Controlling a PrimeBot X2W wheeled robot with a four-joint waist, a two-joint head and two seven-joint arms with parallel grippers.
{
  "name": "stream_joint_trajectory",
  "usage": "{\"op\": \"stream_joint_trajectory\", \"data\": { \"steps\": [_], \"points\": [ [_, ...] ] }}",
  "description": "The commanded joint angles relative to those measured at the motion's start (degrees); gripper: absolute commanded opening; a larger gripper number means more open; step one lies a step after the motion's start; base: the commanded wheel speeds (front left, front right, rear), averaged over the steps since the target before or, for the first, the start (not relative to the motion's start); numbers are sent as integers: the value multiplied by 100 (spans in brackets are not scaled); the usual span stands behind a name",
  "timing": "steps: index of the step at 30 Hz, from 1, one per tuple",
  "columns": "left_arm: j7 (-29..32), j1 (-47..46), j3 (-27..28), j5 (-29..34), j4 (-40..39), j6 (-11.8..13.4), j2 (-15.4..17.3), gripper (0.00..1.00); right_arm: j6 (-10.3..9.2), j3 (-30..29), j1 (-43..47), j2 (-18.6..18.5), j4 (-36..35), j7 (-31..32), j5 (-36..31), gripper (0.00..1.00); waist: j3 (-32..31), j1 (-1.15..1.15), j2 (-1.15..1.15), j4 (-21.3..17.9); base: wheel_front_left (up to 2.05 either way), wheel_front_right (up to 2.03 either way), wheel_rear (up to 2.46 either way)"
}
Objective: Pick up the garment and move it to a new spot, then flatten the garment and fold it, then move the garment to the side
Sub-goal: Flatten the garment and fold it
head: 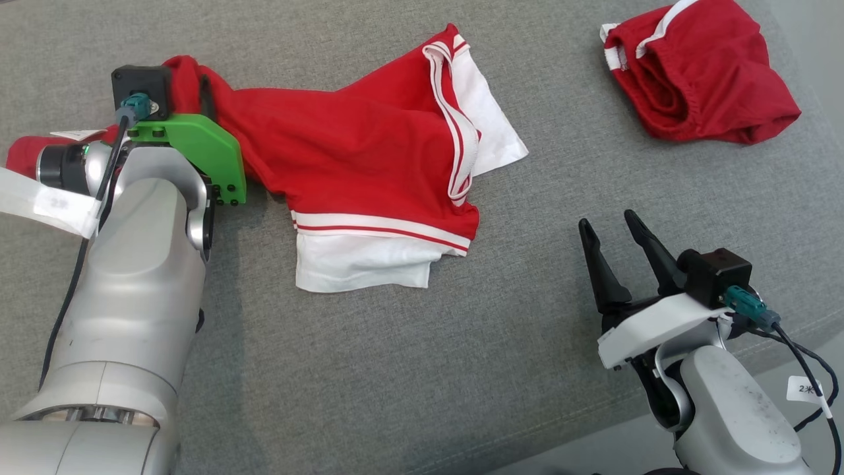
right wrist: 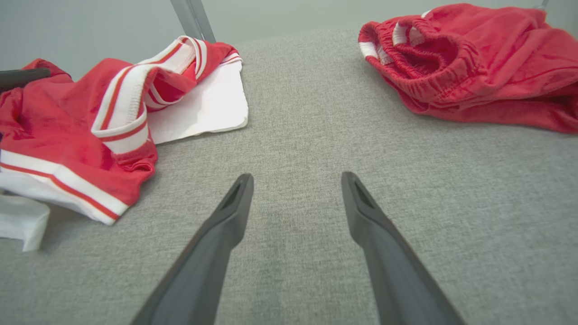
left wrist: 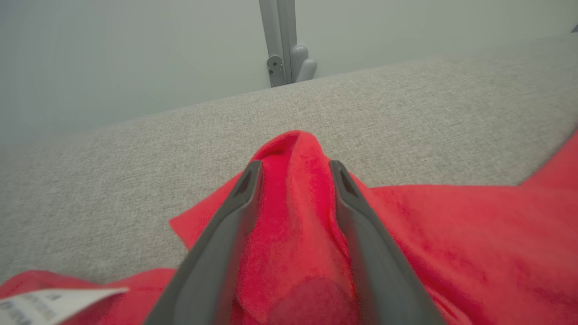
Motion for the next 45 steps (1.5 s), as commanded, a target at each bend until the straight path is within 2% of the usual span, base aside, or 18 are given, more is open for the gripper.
{"op": "stream_joint_trajectory", "data": {
  "steps": [1,7,11,15,17,22,24,28,31,32,33,34,35,36,40,45],
  "points": [
    [-24,-16,2,-32,32,-27,-5,0,-5,14,-54,-31,-4,-13,-21,100,-16,0,0,23,0,0,0],
    [-317,28,-12,-115,6,-104,-40,0,-5,-3,3,-79,2,-13,-31,100,-145,0,0,126,0,0,0],
    [-457,253,21,-206,-311,-99,-132,0,-5,-121,178,-116,21,-13,-34,100,-399,0,0,378,0,0,0],
    [-468,751,146,-401,-1222,-88,-214,0,-5,-241,355,-156,22,-13,-25,100,-751,0,0,756,0,0,0],
    [-469,1178,281,-486,-1856,-35,-225,0,-5,-303,444,-173,21,-13,-41,100,-934,0,0,974,0,0,0],
    [-466,2423,483,-722,-3305,-82,-256,0,-5,-368,629,-151,37,-13,-78,100,-1308,0,0,1434,0,0,0],
    [-466,2935,422,-835,-3833,-87,-260,0,-5,-383,676,-140,32,-13,-100,100,-1403,0,0,1581,0,0,0],
    [-466,4034,284,-1359,-4645,94,-256,0,-5,-383,755,-139,85,-13,-110,100,-1535,0,0,1775,0,0,0],
    [-466,4555,229,-1616,-4825,195,-260,0,-5,-372,769,-150,109,-13,-117,100,-1572,0,0,1833,0,0,0],
    [-466,4778,156,-1584,-4850,225,-259,15,-5,-364,789,-156,125,-13,-115,100,-1588,0,0,1857,0,0,0],
    [-466,5014,70,-1692,-4763,224,-260,38,-5,-348,806,-161,139,-13,-118,100,-1603,0,0,1870,0,0,0],
    [-466,5190,-2,-1812,-4685,220,-260,52,-5,-344,815,-171,150,-13,-114,100,-1615,0,0,1879,0,0,0],
    [-467,5318,-115,-1823,-4579,208,-260,97,-5,-343,823,-181,160,-13,-107,100,-1634,0,0,1890,0,0,0],
    [-467,5434,-198,-1892,-4454,191,-260,100,-5,-336,826,-187,167,-13,-102,100,-1647,0,0,1893,0,0,0],
    [-467,5621,-434,-2022,-4236,240,-255,100,-5,-318,800,-230,149,-13,-78,100,-1676,0,0,1968,0,0,0],
    [-468,5217,-181,-1901,-4395,234,-256,100,-5,-227,655,-240,124,-13,-74,100,-1607,0,0,2033,0,0,0]
  ]
}}
